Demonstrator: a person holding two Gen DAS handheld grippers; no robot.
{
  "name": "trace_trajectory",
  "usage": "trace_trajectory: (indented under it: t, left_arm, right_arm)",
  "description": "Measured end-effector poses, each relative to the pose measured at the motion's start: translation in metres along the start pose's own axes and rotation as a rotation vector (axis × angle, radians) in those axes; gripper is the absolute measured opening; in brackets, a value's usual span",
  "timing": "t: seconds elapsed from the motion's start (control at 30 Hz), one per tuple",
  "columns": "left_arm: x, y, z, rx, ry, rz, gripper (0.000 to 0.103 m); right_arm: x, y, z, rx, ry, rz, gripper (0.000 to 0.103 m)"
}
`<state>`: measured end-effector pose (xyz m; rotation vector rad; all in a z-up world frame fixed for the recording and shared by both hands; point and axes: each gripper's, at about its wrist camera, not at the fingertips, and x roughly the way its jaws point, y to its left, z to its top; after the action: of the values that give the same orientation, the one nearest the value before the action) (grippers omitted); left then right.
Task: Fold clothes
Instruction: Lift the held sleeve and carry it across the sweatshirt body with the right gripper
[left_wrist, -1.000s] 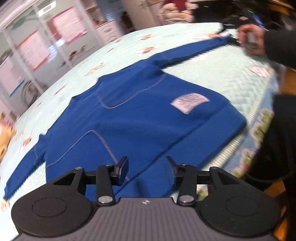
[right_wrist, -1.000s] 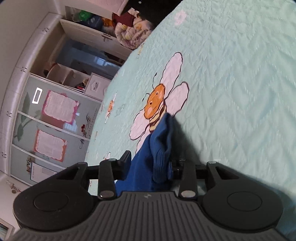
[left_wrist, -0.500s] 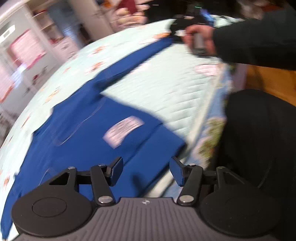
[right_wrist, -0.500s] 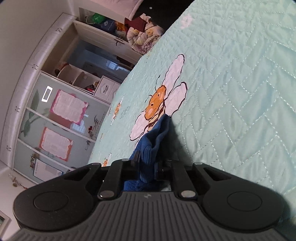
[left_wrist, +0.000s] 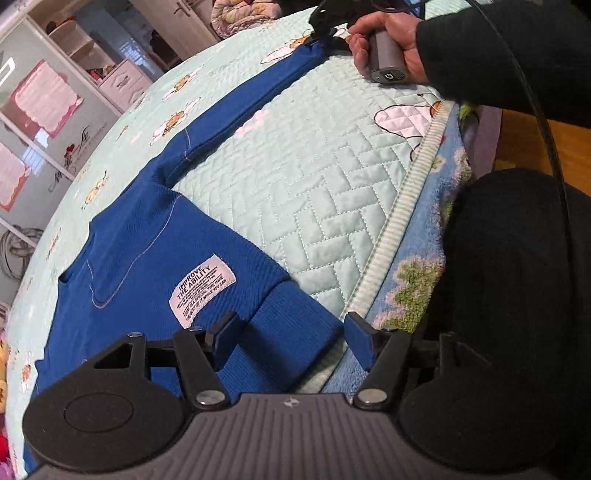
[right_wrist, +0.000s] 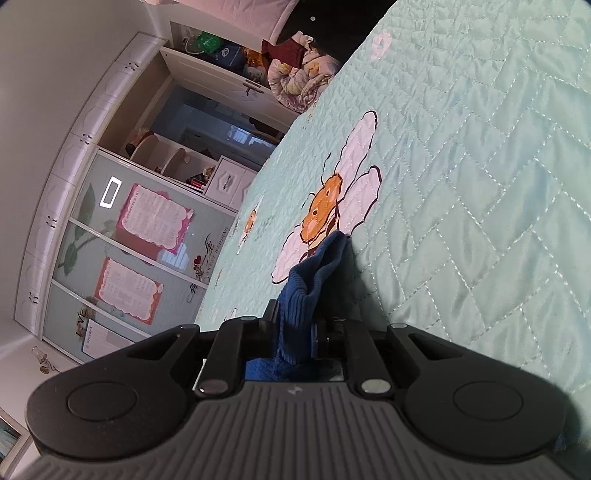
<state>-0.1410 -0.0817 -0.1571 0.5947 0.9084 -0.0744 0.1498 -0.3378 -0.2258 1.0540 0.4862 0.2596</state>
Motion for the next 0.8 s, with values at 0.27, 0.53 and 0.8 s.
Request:
trace_trajectory:
  t: [0.27, 0.53, 0.8]
  left_arm:
    - [-0.009, 0.017, -0.012, -0.078, -0.041, -0.024, 0.069]
    - [-0.023, 0.055, -0.047, -0.201, -0.059, 0.029, 0.069]
    - [-0.032, 0.106, -0.102, -0.424, -0.062, 0.075, 0.068]
  right_arm:
    - [0.003, 0.004, 0.001, -0.013, -0.001, -0.005, 0.015]
    - [0.013, 0.019, -0.002, -0.092, 0.022, -0.121, 0.009]
    - [0.02, 0.119, -0.033, -0.343, -0.026, -0.199, 0.011]
